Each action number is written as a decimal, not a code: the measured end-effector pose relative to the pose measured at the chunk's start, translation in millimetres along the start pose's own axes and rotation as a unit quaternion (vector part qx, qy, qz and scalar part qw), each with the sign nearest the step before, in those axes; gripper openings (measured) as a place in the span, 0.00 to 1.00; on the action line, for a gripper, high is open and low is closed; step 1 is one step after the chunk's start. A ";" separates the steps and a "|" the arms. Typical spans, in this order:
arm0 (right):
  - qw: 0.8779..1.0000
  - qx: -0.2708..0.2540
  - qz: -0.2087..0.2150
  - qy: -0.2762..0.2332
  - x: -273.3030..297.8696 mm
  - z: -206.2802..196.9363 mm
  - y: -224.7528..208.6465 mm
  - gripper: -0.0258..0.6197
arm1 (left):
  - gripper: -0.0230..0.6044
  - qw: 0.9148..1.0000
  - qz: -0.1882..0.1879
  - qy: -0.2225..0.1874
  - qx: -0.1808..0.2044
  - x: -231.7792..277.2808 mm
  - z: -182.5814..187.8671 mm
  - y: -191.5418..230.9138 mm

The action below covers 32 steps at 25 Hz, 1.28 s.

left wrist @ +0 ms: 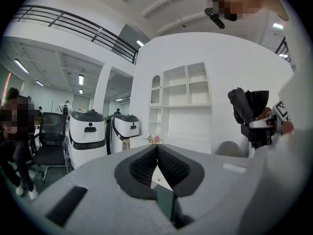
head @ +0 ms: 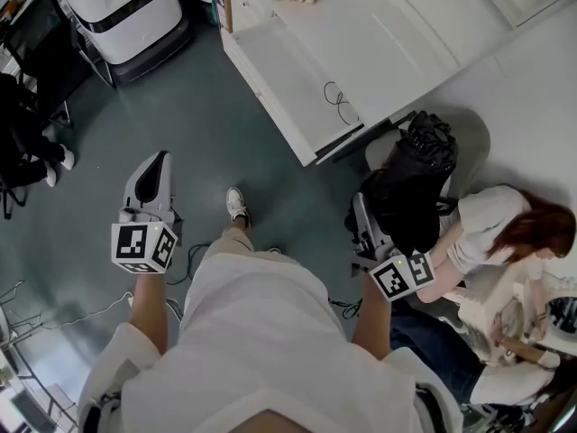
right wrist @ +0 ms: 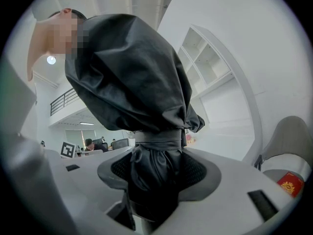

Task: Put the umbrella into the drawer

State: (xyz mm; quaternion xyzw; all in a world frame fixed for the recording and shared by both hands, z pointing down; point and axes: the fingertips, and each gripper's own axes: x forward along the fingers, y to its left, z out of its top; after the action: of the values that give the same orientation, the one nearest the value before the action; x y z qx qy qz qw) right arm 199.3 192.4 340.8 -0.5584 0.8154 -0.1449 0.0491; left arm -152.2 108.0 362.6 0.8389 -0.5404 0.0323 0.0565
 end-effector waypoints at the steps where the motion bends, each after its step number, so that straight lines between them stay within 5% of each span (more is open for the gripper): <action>1: 1.000 0.002 0.000 0.001 11.3 3.1 -2.2 0.41 | 0.06 1.000 -0.001 0.002 -0.004 10.9 -0.4 5.7; 7: 1.000 0.003 -0.001 0.012 87.7 21.5 -10.6 0.41 | 0.06 1.000 -0.024 -0.007 -0.014 92.1 15.7 41.4; 13: 1.000 0.013 -0.021 0.015 154.3 36.3 -2.2 0.41 | 0.06 0.996 -0.087 -0.013 -0.029 166.3 28.1 67.7; 22: 0.996 0.007 -0.081 0.034 168.8 36.8 -12.7 0.41 | 0.06 0.985 -0.161 0.011 -0.063 230.3 8.2 55.0; 32: 0.997 0.014 -0.072 0.028 192.3 47.4 -43.9 0.41 | 0.06 0.984 -0.164 0.016 -0.061 262.2 17.8 39.7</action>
State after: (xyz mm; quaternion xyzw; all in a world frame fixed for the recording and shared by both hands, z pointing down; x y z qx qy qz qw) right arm 178.6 -8.7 324.2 -0.6110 0.7716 -0.1754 0.0237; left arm -79.9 -147.3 377.6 0.9106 -0.3953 0.0031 0.1207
